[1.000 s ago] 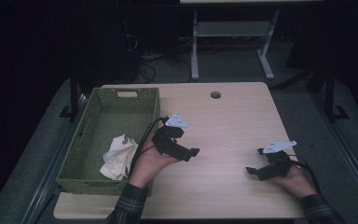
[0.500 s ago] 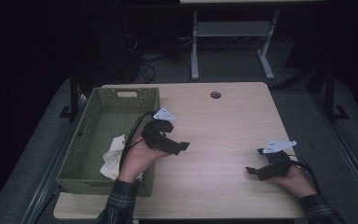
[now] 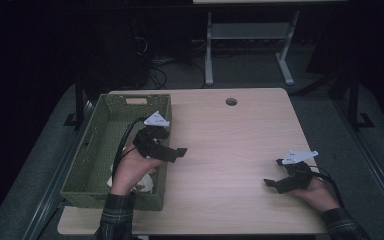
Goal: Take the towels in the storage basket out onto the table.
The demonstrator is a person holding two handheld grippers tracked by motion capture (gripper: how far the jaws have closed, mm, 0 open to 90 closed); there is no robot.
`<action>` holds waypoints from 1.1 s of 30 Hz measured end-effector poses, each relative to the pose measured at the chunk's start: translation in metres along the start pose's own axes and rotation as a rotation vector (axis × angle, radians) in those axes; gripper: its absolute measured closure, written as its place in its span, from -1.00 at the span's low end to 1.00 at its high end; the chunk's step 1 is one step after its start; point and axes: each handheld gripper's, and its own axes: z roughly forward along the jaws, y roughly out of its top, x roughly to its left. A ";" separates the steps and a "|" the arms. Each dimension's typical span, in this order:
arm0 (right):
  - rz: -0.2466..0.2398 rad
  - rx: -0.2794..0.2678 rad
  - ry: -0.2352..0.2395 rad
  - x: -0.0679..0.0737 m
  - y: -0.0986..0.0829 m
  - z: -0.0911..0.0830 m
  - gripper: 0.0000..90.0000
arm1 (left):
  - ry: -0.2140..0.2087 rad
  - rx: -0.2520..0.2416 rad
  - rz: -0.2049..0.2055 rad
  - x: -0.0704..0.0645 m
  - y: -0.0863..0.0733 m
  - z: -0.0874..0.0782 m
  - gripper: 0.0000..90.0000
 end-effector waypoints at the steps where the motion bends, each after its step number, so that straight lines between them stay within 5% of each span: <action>1: 0.000 0.000 0.000 0.000 0.000 0.000 -0.87 | 0.005 -0.003 -0.007 0.001 -0.001 -0.001 -0.69; 33: 0.000 0.000 0.000 0.000 0.000 0.000 -0.87 | 0.184 0.012 -0.143 0.055 -0.047 -0.042 -0.68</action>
